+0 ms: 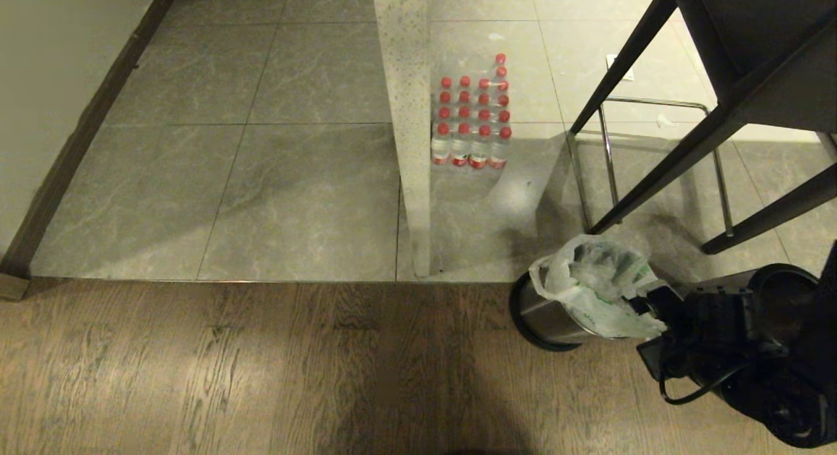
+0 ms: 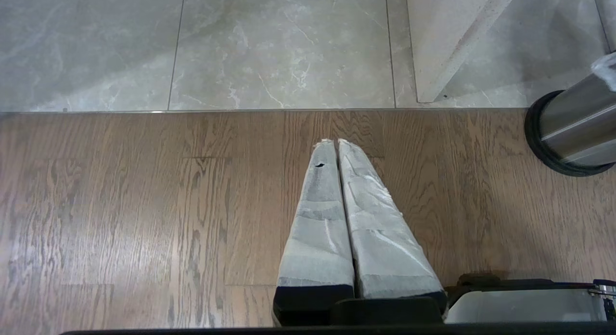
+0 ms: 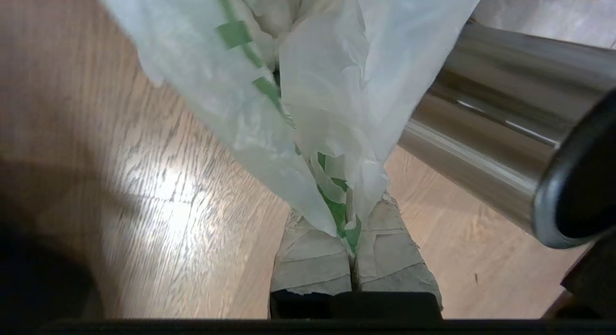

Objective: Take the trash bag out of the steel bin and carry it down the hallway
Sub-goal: Pick up the trash bag

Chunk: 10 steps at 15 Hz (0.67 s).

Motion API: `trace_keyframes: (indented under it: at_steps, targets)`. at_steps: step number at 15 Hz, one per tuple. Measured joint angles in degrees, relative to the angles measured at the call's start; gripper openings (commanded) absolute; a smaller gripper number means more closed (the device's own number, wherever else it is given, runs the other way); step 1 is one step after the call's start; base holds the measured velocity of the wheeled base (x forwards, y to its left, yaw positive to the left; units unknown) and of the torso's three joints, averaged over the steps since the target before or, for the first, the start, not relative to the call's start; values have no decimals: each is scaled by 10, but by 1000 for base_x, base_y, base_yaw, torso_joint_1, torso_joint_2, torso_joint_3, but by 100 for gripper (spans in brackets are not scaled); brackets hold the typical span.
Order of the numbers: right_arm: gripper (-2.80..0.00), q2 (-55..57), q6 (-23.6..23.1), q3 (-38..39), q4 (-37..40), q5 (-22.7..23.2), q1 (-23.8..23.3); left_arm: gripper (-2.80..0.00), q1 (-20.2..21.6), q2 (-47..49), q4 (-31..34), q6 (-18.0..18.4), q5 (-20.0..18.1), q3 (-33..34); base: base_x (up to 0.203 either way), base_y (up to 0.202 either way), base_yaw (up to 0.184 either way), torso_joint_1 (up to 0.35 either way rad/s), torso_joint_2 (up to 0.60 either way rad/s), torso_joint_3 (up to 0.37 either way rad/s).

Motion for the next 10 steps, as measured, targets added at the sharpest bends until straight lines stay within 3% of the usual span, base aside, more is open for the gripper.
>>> trace_keyframes:
  at_steps: [5,10]
  targets:
    - [-280,-92,8,5,47,0,-10,-280,0,0,0,0,0,0,0,0,0,0,0,0]
    - [-280,-193,141,-29,83,4,-28,-280,0,0,0,0,0,0,0,0,0,0,0,0]
